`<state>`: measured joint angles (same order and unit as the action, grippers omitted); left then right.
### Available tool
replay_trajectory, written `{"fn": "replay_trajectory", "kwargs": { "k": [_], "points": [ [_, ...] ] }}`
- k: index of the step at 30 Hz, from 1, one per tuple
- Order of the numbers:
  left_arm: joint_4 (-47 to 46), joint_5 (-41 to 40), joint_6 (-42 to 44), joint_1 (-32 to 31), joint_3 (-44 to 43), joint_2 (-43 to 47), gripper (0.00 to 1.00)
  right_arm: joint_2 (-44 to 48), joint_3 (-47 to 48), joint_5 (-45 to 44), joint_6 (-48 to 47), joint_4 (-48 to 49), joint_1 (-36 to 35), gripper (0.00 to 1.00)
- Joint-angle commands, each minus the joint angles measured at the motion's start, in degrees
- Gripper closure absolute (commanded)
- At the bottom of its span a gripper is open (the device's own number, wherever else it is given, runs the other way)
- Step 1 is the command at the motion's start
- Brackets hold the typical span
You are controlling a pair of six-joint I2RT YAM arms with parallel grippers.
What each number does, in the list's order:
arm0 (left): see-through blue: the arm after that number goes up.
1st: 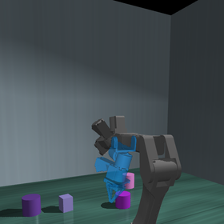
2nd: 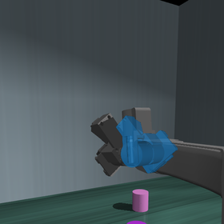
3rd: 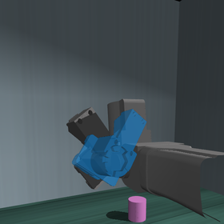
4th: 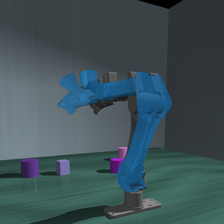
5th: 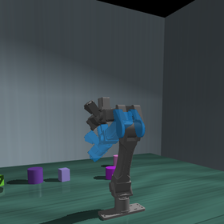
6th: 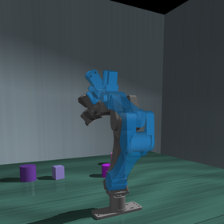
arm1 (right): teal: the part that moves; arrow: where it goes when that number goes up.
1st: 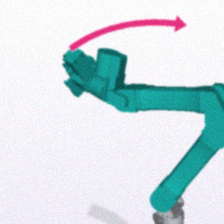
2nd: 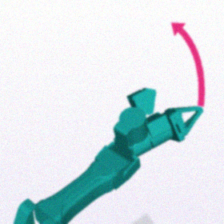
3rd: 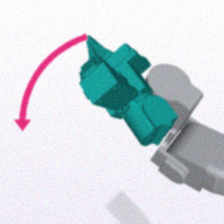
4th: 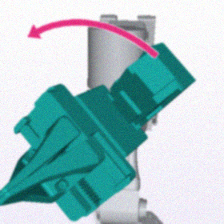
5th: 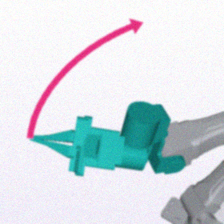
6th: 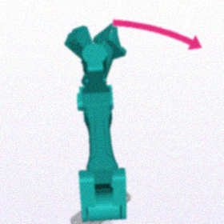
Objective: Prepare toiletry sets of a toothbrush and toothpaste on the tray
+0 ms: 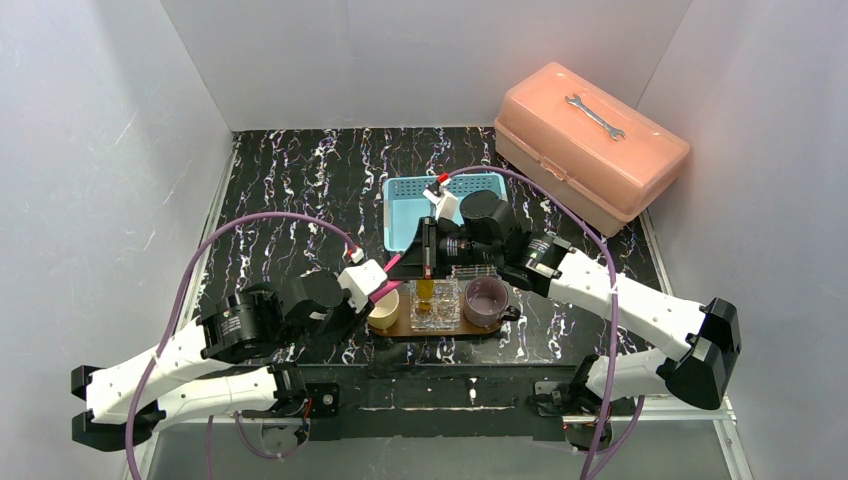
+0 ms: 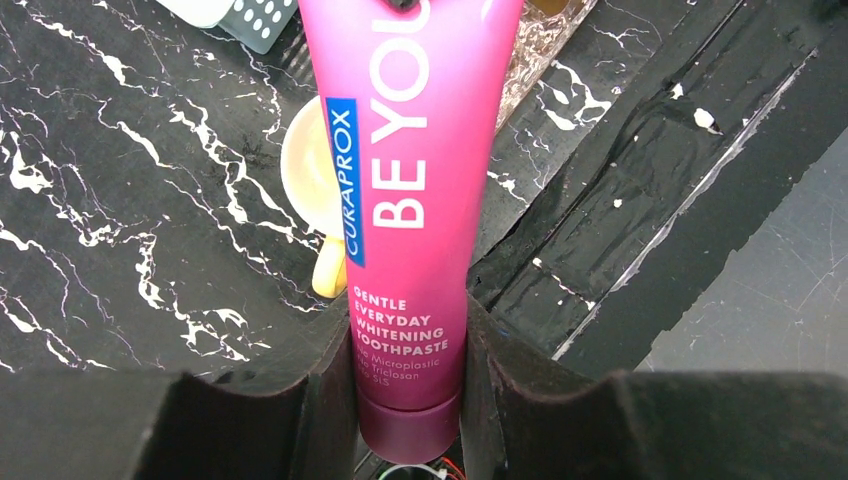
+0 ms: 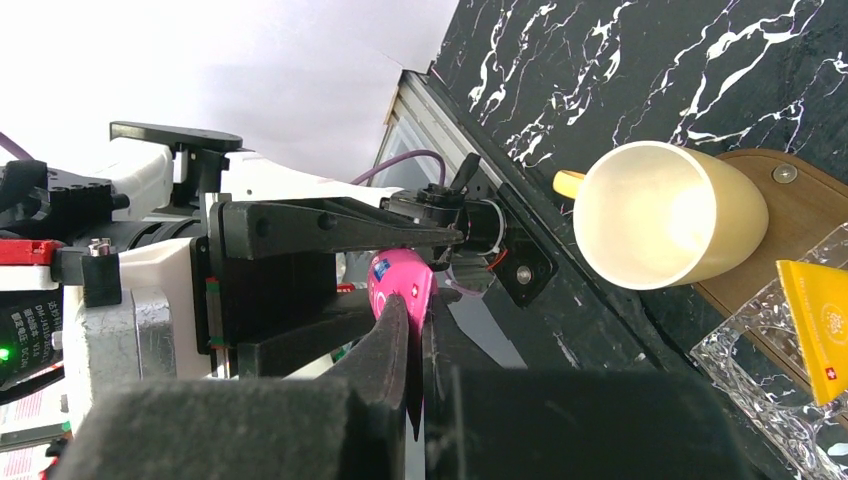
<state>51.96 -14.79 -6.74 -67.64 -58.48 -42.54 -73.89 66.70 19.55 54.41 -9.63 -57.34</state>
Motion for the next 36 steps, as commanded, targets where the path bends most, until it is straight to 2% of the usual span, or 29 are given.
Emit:
{"fn": "replay_trajectory", "kwargs": {
  "k": [1,5,11,15,17,23,30,36],
  "points": [
    [-1.7,1.7,-1.1,-0.3,-1.1,0.9,0.98,0.3,0.4,2.2,-1.5,3.4,-0.3,0.99],
    [-2.4,3.0,-2.4,-0.3,-0.9,1.8,0.62,1.3,1.0,1.5,-3.4,2.0,-0.3,0.99],
    [-4.9,4.0,-5.5,-0.3,-0.5,2.9,0.36,3.4,4.4,-2.9,-9.6,-6.4,-0.3,0.99],
    [-6.5,4.9,-7.0,-0.3,-0.8,3.1,0.29,5.2,5.9,-5.0,-12.7,-10.6,-0.3,0.99],
    [-7.2,5.2,-7.8,-0.4,-0.9,3.2,0.21,6.4,6.5,-6.5,-14.3,-12.5,-0.3,0.99],
    [-8.7,4.4,-11.3,-0.3,-0.1,3.6,0.12,8.4,10.4,-10.7,-20.5,-21.7,-0.3,0.99],
    [-9.2,-0.8,-14.9,-0.3,1.5,4.7,0.03,8.7,19.8,-17.2,-27.7,-34.6,-0.3,0.99],
    [-8.6,-3.8,-16.3,0.0,1.8,3.5,0.02,6.8,26.2,-22.5,-32.3,-43.8,-0.3,0.99]
  ]
}}
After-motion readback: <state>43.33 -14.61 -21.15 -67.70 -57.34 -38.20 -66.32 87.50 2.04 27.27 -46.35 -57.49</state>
